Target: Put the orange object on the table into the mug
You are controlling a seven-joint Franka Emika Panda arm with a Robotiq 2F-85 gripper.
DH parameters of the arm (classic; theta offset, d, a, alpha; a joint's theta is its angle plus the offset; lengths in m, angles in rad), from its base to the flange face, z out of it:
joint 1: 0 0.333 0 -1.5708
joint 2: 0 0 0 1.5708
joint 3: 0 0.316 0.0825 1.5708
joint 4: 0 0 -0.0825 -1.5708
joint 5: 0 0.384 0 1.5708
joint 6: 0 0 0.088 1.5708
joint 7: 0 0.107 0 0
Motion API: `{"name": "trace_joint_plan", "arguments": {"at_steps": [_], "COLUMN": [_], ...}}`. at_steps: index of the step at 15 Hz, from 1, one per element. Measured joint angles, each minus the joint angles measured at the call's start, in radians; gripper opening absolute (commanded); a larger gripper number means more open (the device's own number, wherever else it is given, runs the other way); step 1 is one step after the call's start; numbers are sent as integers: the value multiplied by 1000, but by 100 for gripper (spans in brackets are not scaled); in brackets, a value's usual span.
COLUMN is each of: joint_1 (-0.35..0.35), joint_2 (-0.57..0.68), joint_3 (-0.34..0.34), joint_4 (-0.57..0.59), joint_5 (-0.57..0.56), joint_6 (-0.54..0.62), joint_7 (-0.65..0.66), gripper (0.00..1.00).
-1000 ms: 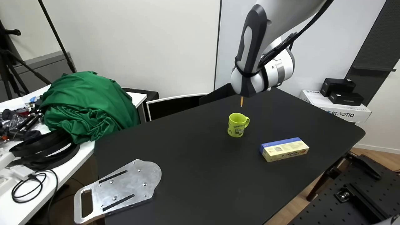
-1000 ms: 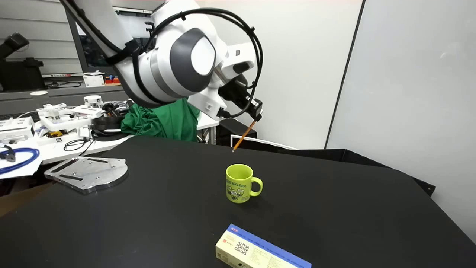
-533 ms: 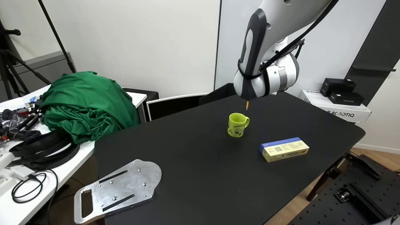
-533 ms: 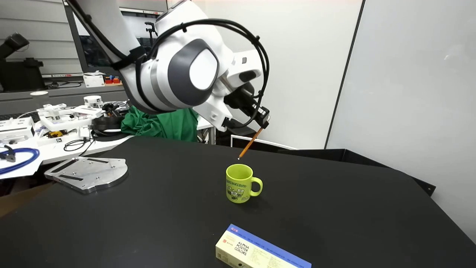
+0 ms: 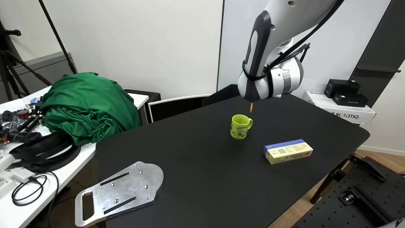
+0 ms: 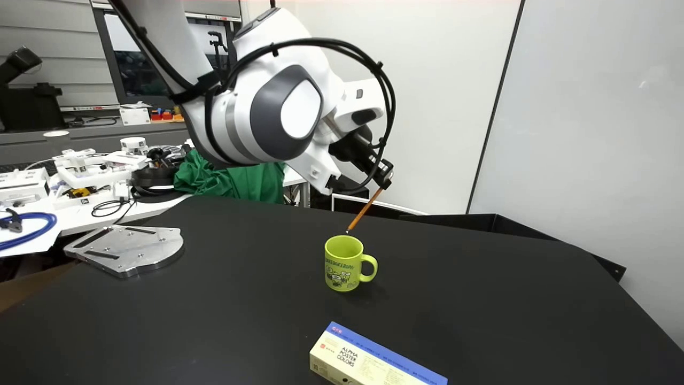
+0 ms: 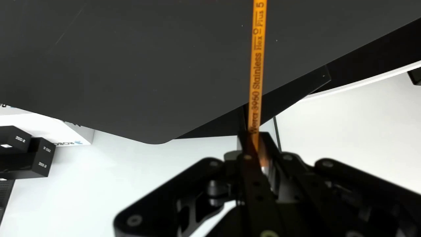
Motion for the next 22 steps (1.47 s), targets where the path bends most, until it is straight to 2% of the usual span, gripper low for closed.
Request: {"name": "trace_joint_plan", "arguments": {"at_steps": [9, 12, 17, 22], "joint_1": [-74, -123, -232, -302], "joint_2": [3, 14, 41, 72], "joint_3": [71, 114, 234, 305], "joint_4": [87, 116, 164, 194], "joint_5": [-21, -37, 52, 68], "joint_6": [-1, -1, -1, -1], "joint_7": [0, 0, -97, -129], "gripper": [2, 2, 2, 2]}}
